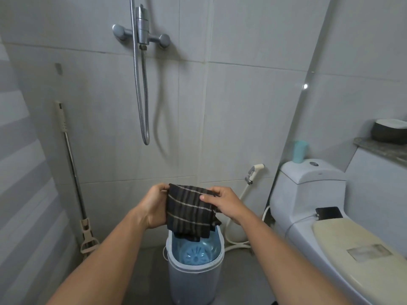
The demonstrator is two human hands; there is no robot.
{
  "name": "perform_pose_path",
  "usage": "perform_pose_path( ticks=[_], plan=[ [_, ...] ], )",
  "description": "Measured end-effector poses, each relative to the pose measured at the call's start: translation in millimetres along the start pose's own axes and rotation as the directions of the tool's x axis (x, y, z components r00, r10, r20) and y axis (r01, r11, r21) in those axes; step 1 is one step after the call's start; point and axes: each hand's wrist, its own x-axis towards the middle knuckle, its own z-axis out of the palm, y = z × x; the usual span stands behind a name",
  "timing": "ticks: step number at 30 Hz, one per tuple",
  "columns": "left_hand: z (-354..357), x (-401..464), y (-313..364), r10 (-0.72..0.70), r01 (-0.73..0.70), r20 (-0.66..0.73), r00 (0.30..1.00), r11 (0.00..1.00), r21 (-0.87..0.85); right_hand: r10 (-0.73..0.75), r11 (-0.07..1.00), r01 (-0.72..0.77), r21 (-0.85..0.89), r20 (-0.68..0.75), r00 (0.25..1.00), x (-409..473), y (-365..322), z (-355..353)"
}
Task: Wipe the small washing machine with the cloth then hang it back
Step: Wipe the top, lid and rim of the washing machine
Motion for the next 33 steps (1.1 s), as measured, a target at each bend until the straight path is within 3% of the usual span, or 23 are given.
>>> perform_pose_path(
  ticks=[3,5,8,11,13,18,21,23,26,30,33],
  plan=[
    [4,5,-11,0.037,-0.037,0.025,0.999,0.999,-0.010,0.060,0.997,-0.058,0.042,-0.050,0.997,0,4,1],
    [12,10,-17,0.117,-0.116,-0.031,0.993,0.993,0.020,0.048,0.997,-0.053,-0.058,-0.084,0.995,1,4,0],
    [22,17,-16,0.158,-0.150,-0.135,0.978,0.986,0.069,0.007,0.985,-0.007,-0.170,0.002,1.000,-1,-4,-1],
    [27,20,-8,0.137,-0.125,-0.168,0.976,0.989,0.082,0.060,0.994,-0.046,-0.104,0.133,0.989,-8,-7,0],
    [24,22,-5,0.109,-0.091,-0.195,0.975,0.991,0.097,0.084,0.993,-0.071,-0.095,0.142,0.986,-9,-3,0],
    [17,19,-12,0.080,0.000,-0.254,0.964,0.954,0.300,0.107,0.994,-0.108,0.026,0.045,0.993,-2,14,-2],
    [20,23,-23,0.236,0.011,-0.423,0.875,0.863,0.505,0.118,0.993,-0.115,0.039,-0.098,0.988,2,23,3],
    [23,27,-28,0.219,0.000,-0.452,0.865,0.900,0.436,0.077,0.997,-0.076,0.014,-0.186,0.980,4,27,9],
    [36,22,-32,0.030,0.029,-0.308,0.951,0.982,0.187,0.045,0.999,-0.042,0.026,-0.168,0.985,1,31,20],
    [43,27,-35,0.075,-0.067,-0.285,0.956,0.997,0.039,0.062,0.989,-0.056,0.137,-0.040,0.997,-7,28,33],
    [42,29,-41,0.116,-0.123,-0.323,0.939,0.992,-0.002,0.095,0.989,-0.085,0.123,-0.078,0.992,-8,24,35]
  ],
)
